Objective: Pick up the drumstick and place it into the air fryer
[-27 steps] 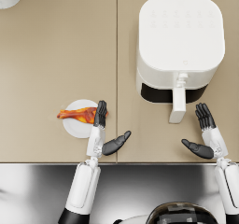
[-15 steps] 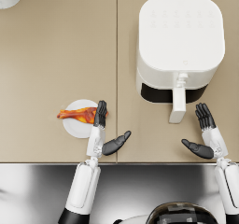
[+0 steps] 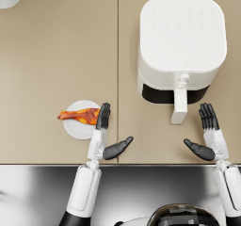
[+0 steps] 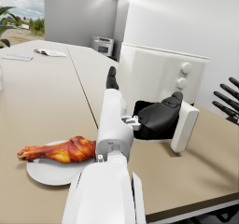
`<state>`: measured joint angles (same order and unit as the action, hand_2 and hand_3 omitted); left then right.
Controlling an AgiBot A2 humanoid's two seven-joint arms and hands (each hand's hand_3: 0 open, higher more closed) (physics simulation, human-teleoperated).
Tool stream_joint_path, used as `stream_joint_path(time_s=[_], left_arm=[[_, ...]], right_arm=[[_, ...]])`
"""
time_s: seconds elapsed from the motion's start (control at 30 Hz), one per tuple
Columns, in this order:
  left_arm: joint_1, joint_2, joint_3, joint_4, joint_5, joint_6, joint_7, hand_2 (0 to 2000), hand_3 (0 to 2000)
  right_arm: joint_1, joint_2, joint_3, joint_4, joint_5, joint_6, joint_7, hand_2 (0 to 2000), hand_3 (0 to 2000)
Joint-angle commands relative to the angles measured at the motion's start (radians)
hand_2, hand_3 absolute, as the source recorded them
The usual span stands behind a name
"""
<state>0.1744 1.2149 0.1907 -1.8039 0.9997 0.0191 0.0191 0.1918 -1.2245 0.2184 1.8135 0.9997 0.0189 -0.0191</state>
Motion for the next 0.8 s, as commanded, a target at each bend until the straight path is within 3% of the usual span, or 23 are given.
stream_joint_path(time_s=[0.03,0.33,0.67,0.8], left_arm=[[0.001,0.003,-0.062,-0.017,0.000,-0.005,-0.005,0,0],[-0.010,0.022,-0.128,-0.012,0.356,-0.018,-0.018,0,0],[0.017,0.041,-0.227,0.021,0.806,-0.025,-0.019,0,0],[0.035,0.045,-0.254,0.035,0.987,-0.118,-0.031,0,0]], right_arm=[[0.024,-0.018,0.009,0.020,0.000,-0.005,0.005,0,0],[0.048,-0.058,0.003,-0.012,0.294,-0.018,0.018,0,0],[0.038,-0.078,-0.010,-0.061,0.334,-0.019,0.019,0,0],[0.036,-0.087,-0.008,-0.063,0.335,-0.019,0.019,0,0]])
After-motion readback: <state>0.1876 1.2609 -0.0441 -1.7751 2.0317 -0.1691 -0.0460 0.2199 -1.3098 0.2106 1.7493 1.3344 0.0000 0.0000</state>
